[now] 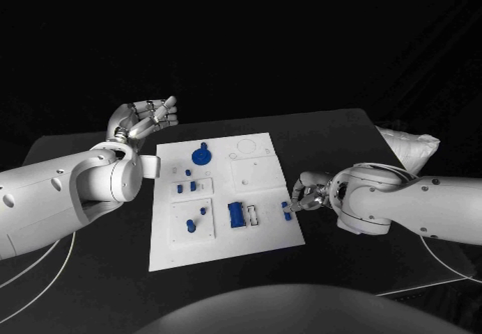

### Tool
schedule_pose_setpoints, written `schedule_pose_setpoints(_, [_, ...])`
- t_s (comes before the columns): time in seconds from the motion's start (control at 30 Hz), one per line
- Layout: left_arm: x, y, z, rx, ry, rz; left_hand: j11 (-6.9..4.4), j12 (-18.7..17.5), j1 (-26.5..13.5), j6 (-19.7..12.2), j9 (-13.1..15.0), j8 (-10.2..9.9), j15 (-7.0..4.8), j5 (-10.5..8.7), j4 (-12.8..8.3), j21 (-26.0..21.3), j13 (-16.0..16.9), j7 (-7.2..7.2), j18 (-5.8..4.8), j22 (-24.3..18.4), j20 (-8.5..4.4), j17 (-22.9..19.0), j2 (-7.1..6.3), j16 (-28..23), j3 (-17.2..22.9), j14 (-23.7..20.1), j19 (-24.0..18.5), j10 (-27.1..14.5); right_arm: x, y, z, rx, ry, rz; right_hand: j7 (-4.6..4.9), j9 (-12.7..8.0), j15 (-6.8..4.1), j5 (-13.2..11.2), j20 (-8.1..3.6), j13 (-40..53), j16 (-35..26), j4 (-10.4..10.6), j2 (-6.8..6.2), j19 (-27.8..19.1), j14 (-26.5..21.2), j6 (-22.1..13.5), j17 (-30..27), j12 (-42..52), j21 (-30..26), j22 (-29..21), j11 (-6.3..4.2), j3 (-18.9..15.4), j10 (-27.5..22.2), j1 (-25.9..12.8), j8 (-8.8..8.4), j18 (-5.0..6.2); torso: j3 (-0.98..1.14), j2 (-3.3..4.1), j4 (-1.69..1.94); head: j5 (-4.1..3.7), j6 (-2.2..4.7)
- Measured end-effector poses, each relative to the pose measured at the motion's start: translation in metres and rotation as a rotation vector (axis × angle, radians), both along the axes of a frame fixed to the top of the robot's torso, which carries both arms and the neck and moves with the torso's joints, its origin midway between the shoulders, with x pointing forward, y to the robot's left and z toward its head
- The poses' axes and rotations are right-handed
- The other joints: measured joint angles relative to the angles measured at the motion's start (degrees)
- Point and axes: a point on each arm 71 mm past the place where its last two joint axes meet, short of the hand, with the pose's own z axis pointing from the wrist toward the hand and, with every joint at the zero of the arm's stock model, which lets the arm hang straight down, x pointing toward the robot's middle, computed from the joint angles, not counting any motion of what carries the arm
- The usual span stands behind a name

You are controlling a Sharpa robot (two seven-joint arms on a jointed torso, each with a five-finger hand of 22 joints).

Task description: Assemble the parts on the task board

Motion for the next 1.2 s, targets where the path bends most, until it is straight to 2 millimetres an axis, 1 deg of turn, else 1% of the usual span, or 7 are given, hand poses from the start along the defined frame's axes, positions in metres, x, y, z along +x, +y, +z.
schedule_pose_setpoints(0.27, [0.0, 0.0, 0.0, 0.0, 0.0, 0.0, 0.0, 0.0, 0.0, 0.0, 0.0, 0.0, 0.0, 0.0, 0.0, 0.0, 0.0, 0.0, 0.0, 0.0, 0.0, 0.0, 0.0, 0.0, 0.0, 0.0, 0.0, 0.0, 0.002, 0.005, -0.004, -0.004, 0.006, 0.01, 0.01, -0.2, 0.0, 0.0, 0.41, 0.0, 0.0, -0.2, 0.0, 0.0, 0.0, 0.4, 0.0, 0.0, 0.0, 0.0, 0.0, 0.5, 0.0, 0.0, -0.32, 0.0, 0.01, -0.03, 0.0, 0.28, 0.0])
schedule_pose_setpoints(0.5, [0.0, 0.001, 0.0, 0.0, 0.0, 0.0, 0.0, 0.0, 0.0, 0.0, 0.0, 0.0, 0.0, 0.0, 0.0, 0.0, 0.0, 0.0, 0.0, 0.0, 0.0, 0.0, 0.0, 0.0, 0.0, 0.0, 0.0, 0.0, 0.004, 0.009, -0.005, -0.006, 0.005, 0.019, -0.55, -2.7, 0.0, -0.5, 0.41, 0.0, 0.0, -0.6, 0.0, 0.0, 0.0, 4.0, 0.0, 0.0, 0.0, 0.0, 0.0, 1.8, 0.0, 0.0, -3.03, 0.0, 0.02, -0.04, 0.02, 0.4, 0.0])
schedule_pose_setpoints(0.9, [0.0, 0.001, 0.0, 0.0, 0.001, 0.0, 0.0, 0.0, 0.0, 0.0, 0.0, 0.0, 0.0, 0.0, 0.0, 0.0, 0.0, 0.0, 0.0, 0.0, 0.0, 0.0, 0.0, 0.0, 0.0, 0.0, 0.0, 0.0, 0.008, 0.012, -0.005, -0.021, 0.011, 0.03, -0.65, -2.6, 0.0, -1.7, 0.41, 0.0, 0.0, -1.3, 0.0, 0.0, 0.0, 6.0, 0.0, 0.0, 0.0, 0.0, -0.42, 3.2, 0.0, 0.0, -4.67, 0.0, 0.01, -0.04, 0.02, 0.42, 0.0])
schedule_pose_setpoints(0.93, [0.0, 0.001, 0.0, 0.0, 0.001, 0.0, 0.0, 0.0, 0.0, 0.0, 0.0, 0.0, 0.0, 0.0, 0.0, 0.0, 0.0, 0.0, 0.0, 0.0, 0.0, 0.0, 0.0, 0.0, 0.0, 0.0, 0.0, 0.0, 0.009, 0.013, -0.005, -0.024, 0.012, 0.032, -0.65, -2.3, 0.0, -2.0, 0.41, 0.0, 0.0, -1.4, 0.0, 0.0, 0.0, 6.0, 0.0, 0.0, 0.0, 0.0, -0.42, 3.3, 0.0, 0.0, -4.67, 0.0, 0.01, -0.04, 0.02, 0.42, 0.0])
schedule_pose_setpoints(1.0, [0.0, 0.001, 0.0, 0.0, 0.001, 0.0, 0.0, 0.0, 0.0, 0.0, 0.0, 0.0, 0.0, 0.0, 0.0, 0.0, 0.0, 0.0, -0.01, 0.0, 0.0, 0.0, 0.0, 0.0, 0.0, 0.0, 0.0, 0.0, 0.01, 0.013, -0.006, -0.028, 0.015, 0.034, -0.56, 0.9, 0.0, -2.3, 0.41, 0.0, 0.0, -1.6, 0.0, 0.0, 0.0, 6.1, 0.0, 0.0, 0.0, 0.0, -0.42, 3.5, 0.0, 0.0, -4.79, 0.0, 0.01, -0.04, 0.02, 0.48, 0.0])
schedule_pose_setpoints(1.07, [0.0, 0.001, 0.0, 0.0, 0.001, 0.0, 0.0, 0.0, 0.0, 0.0, 0.0, 0.0, 0.0, 0.0, 0.0, 0.0, 0.0, 0.0, -0.01, -0.1, 0.0, -0.1, 0.0, 0.0, 0.0, 0.0, 0.0, 0.0, 0.011, 0.014, -0.006, -0.033, 0.017, 0.037, -0.51, 1.3, 0.0, -2.5, 0.41, 0.0, 0.0, -1.7, 0.0, 0.0, 0.0, 6.3, 0.0, 0.0, 0.0, 0.0, -0.42, 3.9, 0.0, 0.0, -4.88, 0.0, 0.01, -0.04, 0.02, 0.52, 0.0])
schedule_pose_setpoints(1.2, [0.0, 0.001, 0.0, 0.0, 0.001, 0.0, 0.0, 0.0, 0.0, 0.0, 0.0, 0.0, 0.0, 0.0, 0.0, 0.0, 0.0, 0.0, -0.01, -0.1, 0.0, -0.1, 0.0, 0.0, 0.0, 0.0, 0.0, 0.0, 0.012, 0.015, -0.007, -0.043, 0.023, 0.042, -0.54, 7.0, 0.0, -3.3, 0.41, 0.0, 0.0, -2.1, 0.0, 0.0, 0.0, 6.7, 0.0, 0.0, 0.0, 0.0, -0.42, 4.3, 0.0, 0.0, -5.87, 0.0, 0.02, -0.02, 0.02, 0.62, 0.0])
